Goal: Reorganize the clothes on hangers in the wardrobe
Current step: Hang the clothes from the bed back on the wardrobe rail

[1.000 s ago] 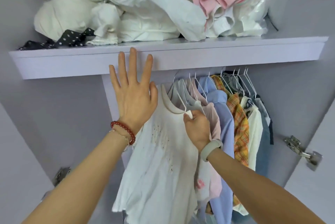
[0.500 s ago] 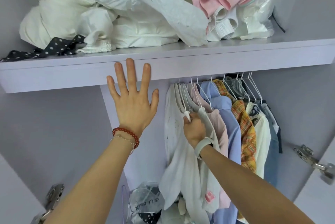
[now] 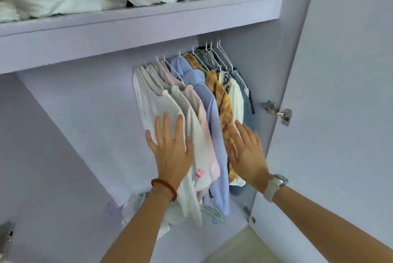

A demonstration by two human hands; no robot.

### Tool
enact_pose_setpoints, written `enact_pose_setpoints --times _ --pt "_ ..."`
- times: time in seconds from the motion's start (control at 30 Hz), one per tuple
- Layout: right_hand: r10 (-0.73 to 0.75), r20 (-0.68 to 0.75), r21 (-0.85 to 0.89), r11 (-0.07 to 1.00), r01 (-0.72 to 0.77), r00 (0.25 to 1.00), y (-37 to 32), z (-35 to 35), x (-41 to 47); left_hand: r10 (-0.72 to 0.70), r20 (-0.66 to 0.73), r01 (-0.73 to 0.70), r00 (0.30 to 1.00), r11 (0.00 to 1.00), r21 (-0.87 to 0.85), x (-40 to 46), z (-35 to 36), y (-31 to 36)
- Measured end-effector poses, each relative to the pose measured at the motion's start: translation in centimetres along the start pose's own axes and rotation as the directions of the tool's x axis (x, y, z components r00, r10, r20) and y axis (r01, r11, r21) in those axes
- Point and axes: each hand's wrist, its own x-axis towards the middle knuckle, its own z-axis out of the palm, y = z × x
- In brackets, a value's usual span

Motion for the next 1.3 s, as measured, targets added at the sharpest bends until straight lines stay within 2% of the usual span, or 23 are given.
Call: enact_pose_setpoints --times 0.1,0.17,0.3,0.4,0.47,0.57,0.7,0.77,0.83,0.93,1.03,1.2,1.3 --pt "0.202 0.045 -0.139 0.971 -0.194 0.978 5.6 -1.6 -6.6 0.142 0.217 -0.120 0.966 0.986 -0.113 -4.7 3.6 5.2" --pt "0.363 0.058 -0.189 0.919 -0.347 0.930 9.0 -3.0 -11.7 0.227 0.338 -0.154 0.914 0.961 -0.229 -7.7 5.2 8.9" --pt "0.669 0.007 -0.255 0.720 -0.646 0.743 14.0 -6.9 -21.8 0.447 0.498 -0.248 0.743 0.875 -0.415 -13.2 7.2 17.2" --pt "0.805 -0.081 -0.260 0.552 -0.792 0.587 16.3 -10.4 -29.6 0.640 0.505 -0.347 0.579 0.754 -0.557 -17.1 7.4 24.6" --pt "0.879 -0.139 -0.230 0.420 -0.878 0.456 17.3 -12.6 -35.2 0.754 0.478 -0.424 0.451 0.652 -0.628 -20.1 7.1 29.9" --pt "0.949 -0.212 -0.143 0.207 -0.968 0.234 17.9 -15.6 -44.3 0.895 0.357 -0.470 0.267 0.444 -0.762 -25.8 5.9 37.7" --pt "0.957 -0.275 -0.012 -0.096 -0.995 -0.089 18.0 -19.5 -56.2 0.964 0.264 -0.424 -0.012 0.235 -0.875 -35.3 2.6 46.9" --pt "0.932 -0.288 0.052 -0.213 -0.976 -0.219 18.0 -21.1 -61.8 0.962 0.218 -0.350 -0.166 0.150 -0.925 -40.3 0.8 50.6" --pt "0.896 -0.294 0.110 -0.315 -0.943 -0.333 18.1 -22.6 -67.2 0.945 0.174 -0.323 -0.277 0.079 -0.943 -45.4 -1.1 54.2" --pt "0.838 -0.284 0.179 -0.431 -0.884 -0.466 18.6 -24.6 -74.6 0.913 0.100 -0.350 -0.396 -0.050 -0.936 -52.3 -3.8 59.1" --pt "0.787 -0.295 0.249 -0.484 -0.839 -0.542 19.5 -26.2 -81.6 0.861 0.074 -0.324 -0.503 -0.108 -0.940 -58.7 -6.0 63.1" --pt "0.680 -0.340 0.345 -0.553 -0.759 -0.650 23.3 -28.9 -92.8 0.804 0.058 -0.295 -0.592 -0.149 -0.944 -68.0 -7.3 68.0" --pt "0.574 -0.337 0.367 -0.650 -0.665 -0.746 25.3 -30.1 -99.2 0.750 0.114 -0.389 -0.651 -0.200 -0.899 -72.1 -6.5 69.6"
